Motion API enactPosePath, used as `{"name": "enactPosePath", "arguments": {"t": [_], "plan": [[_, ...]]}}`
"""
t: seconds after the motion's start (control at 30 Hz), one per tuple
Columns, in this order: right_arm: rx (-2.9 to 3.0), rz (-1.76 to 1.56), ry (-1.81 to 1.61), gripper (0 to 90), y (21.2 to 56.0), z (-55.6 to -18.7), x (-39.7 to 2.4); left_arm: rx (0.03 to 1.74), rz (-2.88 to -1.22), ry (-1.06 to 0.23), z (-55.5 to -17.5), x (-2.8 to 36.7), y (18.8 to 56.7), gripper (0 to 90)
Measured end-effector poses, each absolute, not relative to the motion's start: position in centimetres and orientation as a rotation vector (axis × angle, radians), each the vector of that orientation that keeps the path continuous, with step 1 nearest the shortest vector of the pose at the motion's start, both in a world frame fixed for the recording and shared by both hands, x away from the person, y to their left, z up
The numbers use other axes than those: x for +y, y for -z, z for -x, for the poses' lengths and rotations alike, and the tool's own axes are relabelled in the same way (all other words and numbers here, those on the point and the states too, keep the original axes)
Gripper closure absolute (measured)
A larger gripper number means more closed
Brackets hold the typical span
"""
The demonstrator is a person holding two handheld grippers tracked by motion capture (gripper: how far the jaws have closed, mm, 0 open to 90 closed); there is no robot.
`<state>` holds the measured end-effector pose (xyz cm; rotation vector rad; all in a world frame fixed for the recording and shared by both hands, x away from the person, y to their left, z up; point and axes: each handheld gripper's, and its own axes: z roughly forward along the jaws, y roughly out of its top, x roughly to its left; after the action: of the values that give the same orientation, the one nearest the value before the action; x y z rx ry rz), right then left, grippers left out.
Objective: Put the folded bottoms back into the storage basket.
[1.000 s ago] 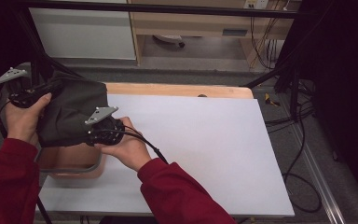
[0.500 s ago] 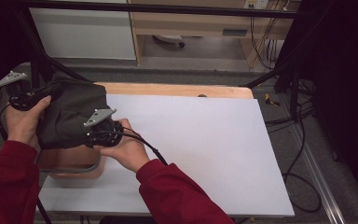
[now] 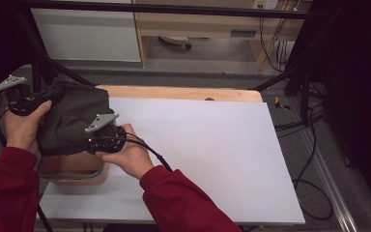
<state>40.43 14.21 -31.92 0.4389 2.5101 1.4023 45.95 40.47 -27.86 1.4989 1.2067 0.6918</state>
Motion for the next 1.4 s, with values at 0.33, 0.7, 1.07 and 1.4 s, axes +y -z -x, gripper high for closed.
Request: {"name": "enactPosePath", "arguments": {"t": [0.33,0.7,1.07,1.4], "plan": [[2.513,-0.440,-1.402,64.3,32.2,-40.5,14.4,1.212,-1.503,-0.692,-46.0,40.7,28.1,84.0],[2.515,-0.442,-1.412,64.3,32.6,-40.5,14.8,1.227,-1.511,-0.690,-46.0,41.0,28.5,84.0],[2.534,-0.447,-1.400,64.1,33.9,-40.5,15.4,1.249,-1.535,-0.677,-46.2,41.4,29.9,84.0],[2.544,-0.449,-1.382,63.9,34.5,-40.2,15.8,1.252,-1.550,-0.664,-46.3,41.6,30.5,83.9]]}}
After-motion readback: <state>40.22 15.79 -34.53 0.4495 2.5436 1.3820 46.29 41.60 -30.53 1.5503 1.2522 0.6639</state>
